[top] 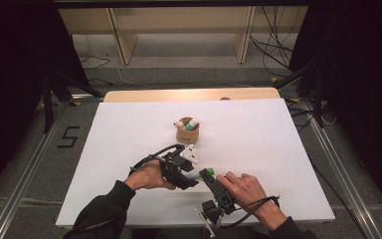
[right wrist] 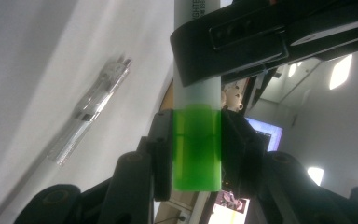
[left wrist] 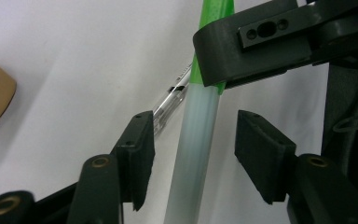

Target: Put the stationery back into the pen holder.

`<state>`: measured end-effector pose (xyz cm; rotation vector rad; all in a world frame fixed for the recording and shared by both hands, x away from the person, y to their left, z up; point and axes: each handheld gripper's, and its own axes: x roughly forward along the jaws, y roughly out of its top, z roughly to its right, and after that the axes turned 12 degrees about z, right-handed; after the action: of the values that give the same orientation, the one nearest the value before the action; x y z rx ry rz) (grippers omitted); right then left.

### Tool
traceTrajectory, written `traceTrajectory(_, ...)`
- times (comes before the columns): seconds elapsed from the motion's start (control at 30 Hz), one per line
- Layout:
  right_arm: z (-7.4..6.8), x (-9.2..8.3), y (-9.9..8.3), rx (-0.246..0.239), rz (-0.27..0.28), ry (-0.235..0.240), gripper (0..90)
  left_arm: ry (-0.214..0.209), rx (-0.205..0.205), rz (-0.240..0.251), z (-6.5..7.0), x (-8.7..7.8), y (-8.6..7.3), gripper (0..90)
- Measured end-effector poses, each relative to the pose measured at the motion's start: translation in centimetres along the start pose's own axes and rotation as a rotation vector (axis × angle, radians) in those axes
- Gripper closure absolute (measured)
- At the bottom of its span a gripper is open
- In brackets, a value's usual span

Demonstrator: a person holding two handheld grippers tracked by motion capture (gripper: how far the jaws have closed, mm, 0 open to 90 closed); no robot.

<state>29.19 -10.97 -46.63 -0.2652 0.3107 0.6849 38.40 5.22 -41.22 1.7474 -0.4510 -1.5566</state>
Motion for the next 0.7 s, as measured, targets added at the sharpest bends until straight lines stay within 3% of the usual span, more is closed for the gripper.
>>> traceTrajectory(0.27, -0.11, 0.02, 0.16, -0.028, 0.007, 0.005, 67.4, -0.026, 0.015, -0.020, 0.06, 0.26, 0.34, 53.4)
traceTrajectory(0.7, -0.26, 0.01, 0.36, -0.047, 0.021, 0.007, 67.4, -0.062, 0.006, -0.065, -0.33, 0.64, 0.43, 62.4)
